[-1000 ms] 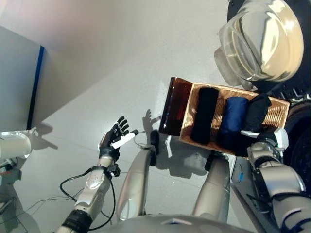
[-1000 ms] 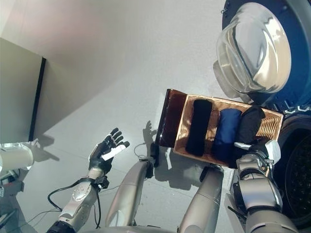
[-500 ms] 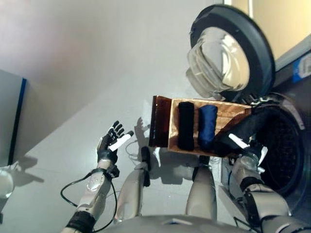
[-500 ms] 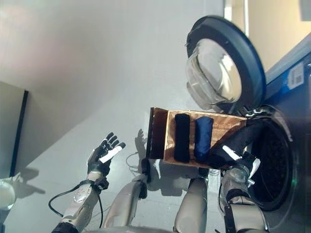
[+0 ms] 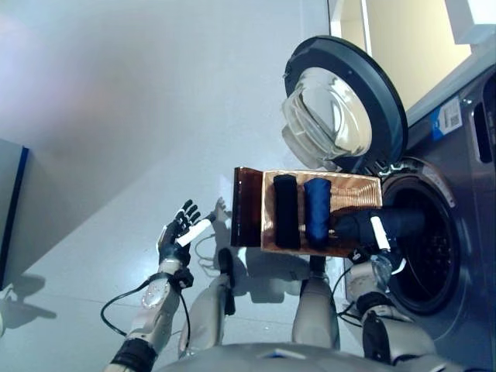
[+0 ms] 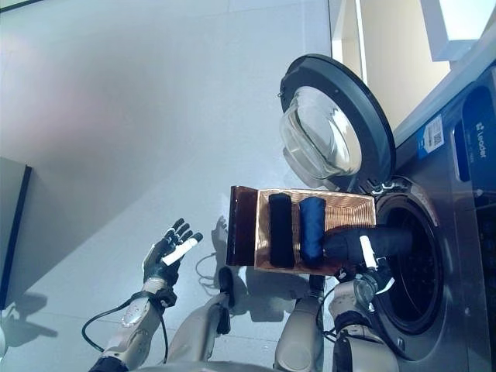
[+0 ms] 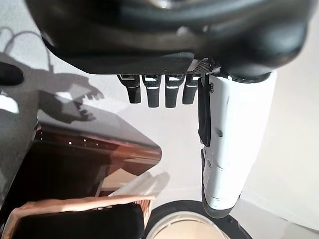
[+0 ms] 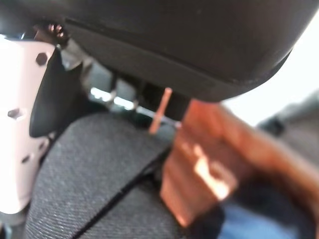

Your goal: Pick up the clothes and place them into the washing machine

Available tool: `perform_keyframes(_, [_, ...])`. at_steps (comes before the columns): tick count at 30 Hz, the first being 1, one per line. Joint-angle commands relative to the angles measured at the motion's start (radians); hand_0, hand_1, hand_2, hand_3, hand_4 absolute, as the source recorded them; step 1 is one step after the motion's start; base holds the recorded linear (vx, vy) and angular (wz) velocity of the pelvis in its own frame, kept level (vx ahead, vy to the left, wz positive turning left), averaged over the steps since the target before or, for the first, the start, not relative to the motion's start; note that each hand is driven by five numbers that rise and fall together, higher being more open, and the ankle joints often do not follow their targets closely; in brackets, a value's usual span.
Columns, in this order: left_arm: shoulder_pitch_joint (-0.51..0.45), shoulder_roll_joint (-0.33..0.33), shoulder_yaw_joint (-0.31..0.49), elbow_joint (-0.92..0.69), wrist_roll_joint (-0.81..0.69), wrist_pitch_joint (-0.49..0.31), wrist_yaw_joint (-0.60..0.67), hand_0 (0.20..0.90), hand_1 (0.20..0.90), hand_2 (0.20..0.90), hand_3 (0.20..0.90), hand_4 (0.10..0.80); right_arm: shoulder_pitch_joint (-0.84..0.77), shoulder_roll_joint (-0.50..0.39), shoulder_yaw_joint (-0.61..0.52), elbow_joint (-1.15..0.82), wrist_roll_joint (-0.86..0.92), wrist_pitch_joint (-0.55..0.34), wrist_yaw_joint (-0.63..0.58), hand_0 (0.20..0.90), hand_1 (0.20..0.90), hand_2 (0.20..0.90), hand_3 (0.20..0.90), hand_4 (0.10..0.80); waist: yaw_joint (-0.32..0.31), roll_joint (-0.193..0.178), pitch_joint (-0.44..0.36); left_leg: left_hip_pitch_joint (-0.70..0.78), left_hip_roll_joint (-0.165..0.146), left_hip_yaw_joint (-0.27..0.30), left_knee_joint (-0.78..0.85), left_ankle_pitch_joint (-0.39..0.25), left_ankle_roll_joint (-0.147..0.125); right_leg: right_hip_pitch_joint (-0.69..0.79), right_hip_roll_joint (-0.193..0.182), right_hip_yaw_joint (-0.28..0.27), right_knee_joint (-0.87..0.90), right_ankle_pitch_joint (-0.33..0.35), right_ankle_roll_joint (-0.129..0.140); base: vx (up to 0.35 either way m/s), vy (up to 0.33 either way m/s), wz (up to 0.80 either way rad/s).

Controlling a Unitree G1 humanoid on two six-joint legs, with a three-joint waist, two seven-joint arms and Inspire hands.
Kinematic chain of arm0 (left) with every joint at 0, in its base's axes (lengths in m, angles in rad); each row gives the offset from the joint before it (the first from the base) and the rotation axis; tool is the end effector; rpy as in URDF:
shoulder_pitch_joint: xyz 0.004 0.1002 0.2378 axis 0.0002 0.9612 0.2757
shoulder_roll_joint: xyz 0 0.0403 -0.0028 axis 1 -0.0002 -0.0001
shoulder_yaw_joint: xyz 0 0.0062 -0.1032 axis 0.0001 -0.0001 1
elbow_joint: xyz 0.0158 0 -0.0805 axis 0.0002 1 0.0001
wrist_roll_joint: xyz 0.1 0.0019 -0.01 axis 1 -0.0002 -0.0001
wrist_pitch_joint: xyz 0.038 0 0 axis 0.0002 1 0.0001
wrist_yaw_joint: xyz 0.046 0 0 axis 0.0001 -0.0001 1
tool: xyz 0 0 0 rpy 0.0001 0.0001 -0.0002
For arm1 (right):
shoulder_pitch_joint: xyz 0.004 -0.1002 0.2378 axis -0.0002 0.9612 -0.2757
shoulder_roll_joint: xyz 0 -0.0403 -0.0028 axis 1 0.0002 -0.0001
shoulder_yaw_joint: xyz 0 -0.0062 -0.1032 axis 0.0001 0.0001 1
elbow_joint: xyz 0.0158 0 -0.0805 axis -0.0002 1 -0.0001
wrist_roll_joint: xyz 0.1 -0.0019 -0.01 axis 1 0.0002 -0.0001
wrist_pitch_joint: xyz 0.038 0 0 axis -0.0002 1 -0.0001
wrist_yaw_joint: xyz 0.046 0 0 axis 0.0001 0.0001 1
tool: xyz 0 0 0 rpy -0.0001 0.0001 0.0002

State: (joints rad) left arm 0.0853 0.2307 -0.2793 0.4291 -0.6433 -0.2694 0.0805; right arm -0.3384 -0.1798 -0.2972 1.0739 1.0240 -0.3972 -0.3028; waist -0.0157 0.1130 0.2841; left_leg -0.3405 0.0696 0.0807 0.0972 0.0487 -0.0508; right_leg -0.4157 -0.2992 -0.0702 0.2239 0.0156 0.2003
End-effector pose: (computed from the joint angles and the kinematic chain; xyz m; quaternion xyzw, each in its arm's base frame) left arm 0.1573 0.1698 -0.0394 -0.1674 0.1632 0.0466 0.9712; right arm 0.2100 -0.2391 -0.0439 0.3778 0.1335 -0.4908 0.7737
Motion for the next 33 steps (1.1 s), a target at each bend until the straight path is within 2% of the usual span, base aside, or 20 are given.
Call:
perform_keyframes(1, [-0.010, 0.019, 0.036, -0.080, -0.020, -0.080, -0.013, 0.900, 0.900, 0.900, 0.900, 0.800, -0.017, -0.042, -0.036, -0.092, 0.031, -0.125, 0.004, 0.200, 0.200, 0.200, 0.200, 0.300, 0.000, 0.007, -0.006, -0.057, 0.049, -0.056, 0.141, -0.075, -0.091, 0.005, -0.050, 0.001, -0.011, 0.076, 0.005, -0.062, 0.023, 0.03])
perform_keyframes(7, [0.018, 0.037, 0.039, -0.109, -0.029, -0.083, -0.009, 0.900, 0.900, 0.900, 0.900, 0.800, -0.099, -0.069, -0.084, -0.100, 0.042, -0.161, -0.049, 0.200, 0.200, 0.200, 0.200, 0.300, 0.014, 0.018, 0.015, -0.126, 0.047, -0.061, 0.211, -0.097, -0.086, -0.054, -0.051, 0.002, 0.052, 0.051, 0.003, -0.057, 0.027, 0.12])
perform_keyframes(14, [0.056, 0.065, 0.028, -0.126, -0.025, -0.089, 0.000, 0.900, 0.900, 0.900, 0.900, 0.800, -0.151, -0.160, -0.197, -0.081, 0.002, -0.220, -0.176, 0.200, 0.200, 0.200, 0.200, 0.300, 0.020, 0.027, 0.026, -0.248, 0.060, -0.077, 0.415, -0.196, -0.076, -0.167, -0.045, 0.038, 0.238, -0.038, -0.008, -0.025, 0.042, 0.07])
perform_keyframes(21, [0.077, 0.073, 0.008, -0.115, -0.032, -0.086, 0.002, 0.900, 0.900, 0.900, 0.900, 0.800, -0.181, -0.217, -0.320, -0.073, 0.035, -0.306, -0.275, 0.200, 0.200, 0.200, 0.200, 0.300, 0.019, 0.042, 0.012, -0.296, 0.063, -0.070, 0.492, -0.241, -0.071, -0.227, -0.045, 0.061, 0.314, -0.074, -0.013, 0.018, 0.037, -0.07])
perform_keyframes(25, [0.086, 0.079, -0.002, -0.114, -0.040, -0.082, -0.002, 0.900, 0.900, 0.900, 0.900, 0.800, -0.201, -0.275, -0.356, -0.038, 0.069, -0.298, -0.287, 0.200, 0.200, 0.200, 0.200, 0.300, 0.023, 0.056, 0.008, -0.322, 0.063, -0.065, 0.514, -0.252, -0.067, -0.267, -0.047, 0.082, 0.345, -0.085, -0.015, -0.003, 0.029, -0.09])
perform_keyframes(27, [0.089, 0.092, -0.006, -0.116, -0.039, -0.084, -0.008, 0.900, 0.900, 0.900, 0.900, 0.800, -0.221, -0.342, -0.358, 0.003, 0.064, -0.270, -0.299, 0.200, 0.200, 0.200, 0.200, 0.300, 0.024, 0.065, 0.006, -0.335, 0.058, -0.058, 0.519, -0.254, -0.065, -0.292, -0.049, 0.094, 0.350, -0.086, -0.016, -0.018, 0.032, -0.13])
perform_keyframes(28, [0.089, 0.090, -0.007, -0.117, -0.039, -0.084, -0.008, 0.900, 0.900, 0.900, 0.900, 0.800, -0.224, -0.347, -0.358, 0.007, 0.064, -0.268, -0.300, 0.200, 0.200, 0.200, 0.200, 0.300, 0.025, 0.066, 0.006, -0.336, 0.058, -0.057, 0.519, -0.255, -0.065, -0.294, -0.050, 0.096, 0.350, -0.086, -0.015, -0.027, 0.035, -0.06])
perform_keyframes(29, [0.089, 0.104, -0.007, -0.127, -0.038, -0.087, -0.012, 0.900, 0.900, 0.900, 0.900, 0.800, -0.256, -0.403, -0.359, 0.038, 0.069, -0.259, -0.314, 0.200, 0.200, 0.200, 0.200, 0.300, 0.029, 0.075, 0.002, -0.347, 0.052, -0.052, 0.520, -0.254, -0.063, -0.310, -0.053, 0.104, 0.352, -0.083, -0.014, -0.023, 0.040, 0.00])
perform_keyframes(33, [0.096, 0.129, -0.001, -0.191, -0.056, -0.086, -0.015, 0.900, 0.900, 0.900, 0.900, 0.800, -0.329, -0.489, -0.385, 0.091, 0.171, -0.276, -0.320, 0.200, 0.200, 0.200, 0.200, 0.300, 0.042, 0.087, -0.010, -0.369, 0.042, -0.044, 0.520, -0.251, -0.060, -0.345, -0.058, 0.119, 0.367, -0.086, -0.015, -0.007, 0.011, 0.00])
